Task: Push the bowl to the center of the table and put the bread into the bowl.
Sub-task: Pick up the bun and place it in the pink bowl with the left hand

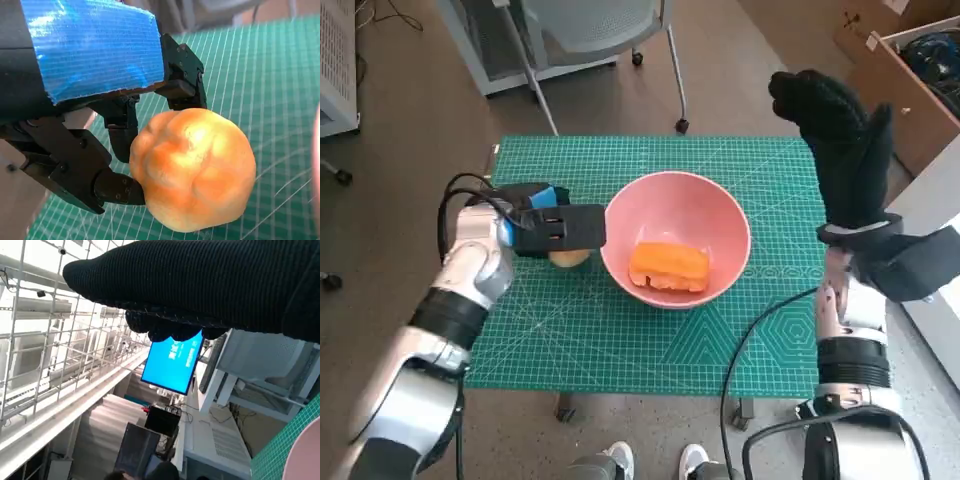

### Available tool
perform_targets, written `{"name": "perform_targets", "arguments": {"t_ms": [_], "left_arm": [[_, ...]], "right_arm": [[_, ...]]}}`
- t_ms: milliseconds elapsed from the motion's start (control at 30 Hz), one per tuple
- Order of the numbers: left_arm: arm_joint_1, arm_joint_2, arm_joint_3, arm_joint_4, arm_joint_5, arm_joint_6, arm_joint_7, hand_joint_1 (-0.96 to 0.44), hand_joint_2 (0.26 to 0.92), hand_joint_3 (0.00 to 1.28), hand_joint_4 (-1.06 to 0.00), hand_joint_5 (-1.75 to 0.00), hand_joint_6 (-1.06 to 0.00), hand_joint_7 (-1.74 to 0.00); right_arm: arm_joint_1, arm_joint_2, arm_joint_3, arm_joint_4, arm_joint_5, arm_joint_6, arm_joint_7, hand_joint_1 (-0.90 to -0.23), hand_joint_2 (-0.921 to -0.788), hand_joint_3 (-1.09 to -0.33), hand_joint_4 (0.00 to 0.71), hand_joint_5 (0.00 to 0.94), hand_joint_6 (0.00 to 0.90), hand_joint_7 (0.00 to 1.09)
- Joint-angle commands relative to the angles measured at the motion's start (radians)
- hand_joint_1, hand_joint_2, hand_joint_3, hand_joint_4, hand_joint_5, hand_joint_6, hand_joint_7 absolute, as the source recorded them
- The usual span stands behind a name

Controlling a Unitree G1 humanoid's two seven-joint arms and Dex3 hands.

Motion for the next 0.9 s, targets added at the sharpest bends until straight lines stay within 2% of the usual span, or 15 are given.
{"name": "perform_targets", "arguments": {"t_ms": [33,600,900], "left_arm": [[0.035,0.038,0.031,-0.086,-0.019,-0.004,-0.028,0.00,0.786,0.26,-0.78,-1.11,-0.66,-1.13],[0.088,0.101,0.145,-0.338,-0.062,0.065,-0.090,0.00,0.825,0.16,-0.80,-1.13,-0.72,-1.02],[0.096,0.116,0.206,-0.519,-0.066,0.141,-0.133,0.00,0.827,0.15,-0.81,-1.08,-0.71,-1.05]], "right_arm": [[0.007,0.006,0.000,0.012,-0.004,0.004,-0.005,-0.665,-0.921,-0.845,0.215,0.001,0.306,0.04],[0.008,0.009,-0.001,0.015,-0.002,-0.001,-0.003,-0.664,-0.921,-0.843,0.215,0.001,0.306,0.04],[0.001,0.009,-0.003,0.028,-0.001,-0.005,-0.002,-0.664,-0.921,-0.840,0.216,0.001,0.307,0.04]]}}
